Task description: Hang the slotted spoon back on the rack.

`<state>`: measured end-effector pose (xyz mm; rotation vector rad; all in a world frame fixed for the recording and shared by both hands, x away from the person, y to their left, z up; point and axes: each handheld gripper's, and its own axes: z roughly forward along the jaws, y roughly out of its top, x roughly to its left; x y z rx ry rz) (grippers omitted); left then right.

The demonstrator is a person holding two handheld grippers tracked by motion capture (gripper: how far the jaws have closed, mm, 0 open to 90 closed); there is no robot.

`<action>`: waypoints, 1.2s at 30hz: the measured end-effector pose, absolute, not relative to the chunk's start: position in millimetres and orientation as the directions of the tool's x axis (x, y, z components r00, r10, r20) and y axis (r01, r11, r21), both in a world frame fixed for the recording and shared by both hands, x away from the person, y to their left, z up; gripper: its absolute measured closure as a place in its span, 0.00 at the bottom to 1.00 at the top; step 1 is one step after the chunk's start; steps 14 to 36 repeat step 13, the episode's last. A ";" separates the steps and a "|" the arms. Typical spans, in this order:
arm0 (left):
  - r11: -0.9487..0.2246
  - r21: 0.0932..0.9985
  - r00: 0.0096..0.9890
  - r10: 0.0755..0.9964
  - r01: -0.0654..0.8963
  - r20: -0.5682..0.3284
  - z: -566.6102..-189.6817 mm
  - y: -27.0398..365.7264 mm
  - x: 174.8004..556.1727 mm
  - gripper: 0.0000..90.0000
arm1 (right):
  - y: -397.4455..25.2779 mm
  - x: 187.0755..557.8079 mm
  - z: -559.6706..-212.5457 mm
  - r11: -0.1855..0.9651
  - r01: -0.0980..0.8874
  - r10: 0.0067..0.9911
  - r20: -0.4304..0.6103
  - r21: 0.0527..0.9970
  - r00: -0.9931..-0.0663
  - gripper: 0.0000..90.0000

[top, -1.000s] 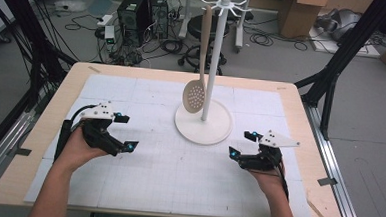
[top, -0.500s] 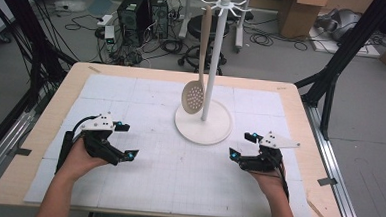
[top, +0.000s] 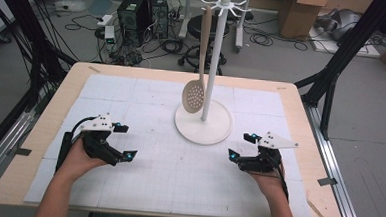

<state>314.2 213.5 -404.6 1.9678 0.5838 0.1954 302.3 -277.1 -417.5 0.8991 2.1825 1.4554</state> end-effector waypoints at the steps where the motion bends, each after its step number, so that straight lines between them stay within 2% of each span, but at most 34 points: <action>1: -0.347 0.882 0.867 0.483 0.318 -0.122 -404.7 213.4 314.0 0.02 | -277.1 302.4 -417.9 0.263 0.307 0.683 0.048 0.915 -0.729 0.18; 36: -0.353 0.880 0.869 0.480 0.317 -0.120 -405.5 213.5 314.1 0.02 | -276.3 303.3 -419.1 0.272 0.306 0.682 0.042 0.912 -0.730 0.18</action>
